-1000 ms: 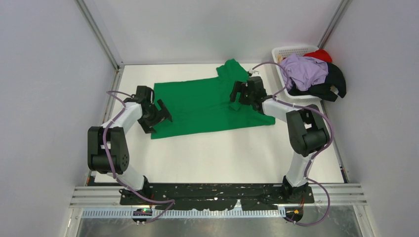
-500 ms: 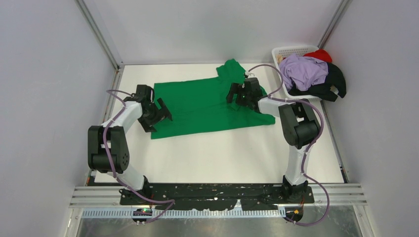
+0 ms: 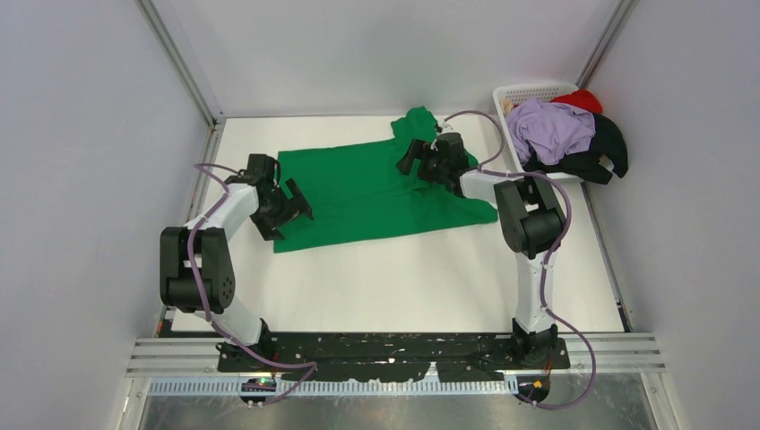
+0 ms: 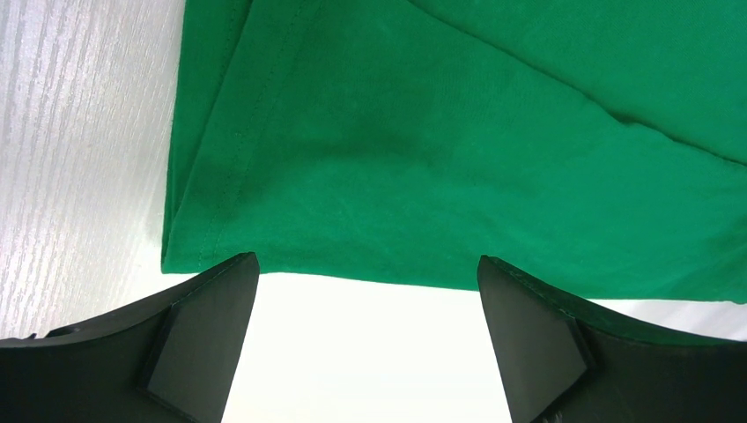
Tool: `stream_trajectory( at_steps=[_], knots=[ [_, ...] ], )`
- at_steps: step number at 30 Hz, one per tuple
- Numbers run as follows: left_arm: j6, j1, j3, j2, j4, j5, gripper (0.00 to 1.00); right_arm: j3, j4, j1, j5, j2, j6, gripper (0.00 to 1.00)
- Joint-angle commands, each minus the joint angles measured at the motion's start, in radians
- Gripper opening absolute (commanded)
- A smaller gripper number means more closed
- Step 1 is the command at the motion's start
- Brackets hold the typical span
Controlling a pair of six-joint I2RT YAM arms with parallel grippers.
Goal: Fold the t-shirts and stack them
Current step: Fold the flattened tshirt in 1/3 of the way
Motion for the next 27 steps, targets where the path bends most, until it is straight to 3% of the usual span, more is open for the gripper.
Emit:
stream_trajectory(
  at_steps=[1,12,18,27],
  knots=[
    [0.021,-0.002,0.038,0.0,-0.01,0.01,1.0,0.113,0.082,0.014,-0.053,0.057,0.058,0.95],
    [0.025,-0.002,0.043,-0.022,-0.024,0.009,1.0,0.302,0.078,0.023,-0.061,0.117,0.099,0.95],
    [0.023,-0.023,0.03,-0.063,-0.021,0.006,1.0,0.423,-0.082,0.023,0.02,0.046,-0.067,0.95],
    [0.024,-0.035,0.041,-0.061,-0.019,0.021,1.0,0.037,-0.174,0.012,0.177,-0.233,-0.127,0.95]
  ],
)
